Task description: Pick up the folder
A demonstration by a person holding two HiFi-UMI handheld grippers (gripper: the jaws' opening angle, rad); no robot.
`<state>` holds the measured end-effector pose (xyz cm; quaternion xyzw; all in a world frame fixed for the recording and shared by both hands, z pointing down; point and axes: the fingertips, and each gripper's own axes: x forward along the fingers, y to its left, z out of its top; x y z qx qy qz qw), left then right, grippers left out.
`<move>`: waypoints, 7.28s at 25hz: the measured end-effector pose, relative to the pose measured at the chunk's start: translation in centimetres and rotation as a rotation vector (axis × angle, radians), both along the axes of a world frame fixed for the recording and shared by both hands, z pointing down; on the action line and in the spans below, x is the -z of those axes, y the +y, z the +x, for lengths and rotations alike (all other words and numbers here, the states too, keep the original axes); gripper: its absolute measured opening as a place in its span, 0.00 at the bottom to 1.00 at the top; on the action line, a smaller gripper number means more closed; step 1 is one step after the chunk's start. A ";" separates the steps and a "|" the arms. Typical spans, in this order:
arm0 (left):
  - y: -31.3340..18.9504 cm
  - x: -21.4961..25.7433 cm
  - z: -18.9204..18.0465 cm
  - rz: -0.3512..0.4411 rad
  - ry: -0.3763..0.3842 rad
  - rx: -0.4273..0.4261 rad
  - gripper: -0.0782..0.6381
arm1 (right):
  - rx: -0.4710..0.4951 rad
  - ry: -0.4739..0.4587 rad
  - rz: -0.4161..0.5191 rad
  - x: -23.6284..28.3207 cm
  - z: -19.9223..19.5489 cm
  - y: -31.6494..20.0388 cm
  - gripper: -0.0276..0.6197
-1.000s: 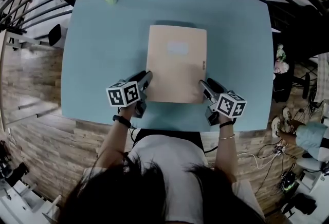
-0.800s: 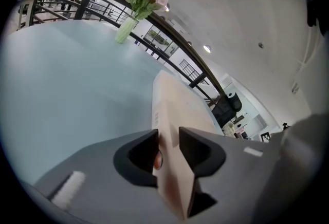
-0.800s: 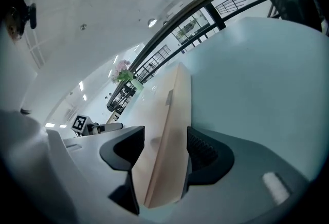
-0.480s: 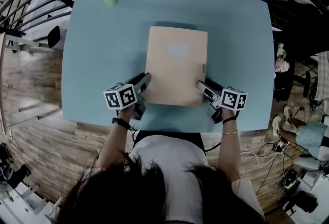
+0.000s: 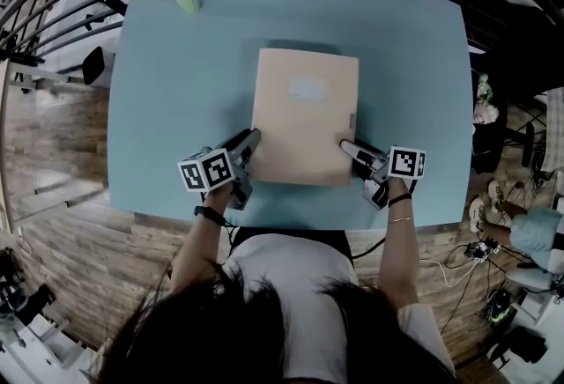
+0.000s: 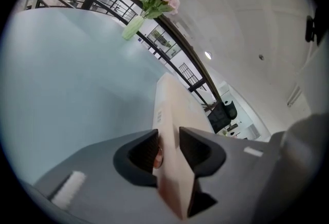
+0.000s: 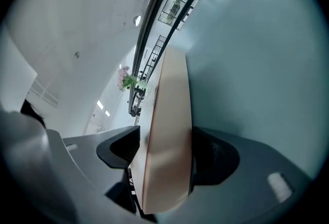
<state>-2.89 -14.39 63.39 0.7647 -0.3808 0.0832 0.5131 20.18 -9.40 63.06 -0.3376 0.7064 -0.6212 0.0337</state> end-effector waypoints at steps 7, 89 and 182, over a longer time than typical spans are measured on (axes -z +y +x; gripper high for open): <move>-0.1 -0.1 -0.2 -0.028 0.065 0.021 0.37 | 0.068 -0.086 -0.057 -0.2 -0.4 -0.4 0.49; -1.6 18.0 1.0 0.553 -0.088 -0.037 0.34 | -0.048 0.307 0.541 17.4 0.5 -2.2 0.46; -2.1 23.4 0.0 0.901 -0.487 -0.008 0.19 | -0.294 1.083 0.853 24.6 4.1 -1.2 0.45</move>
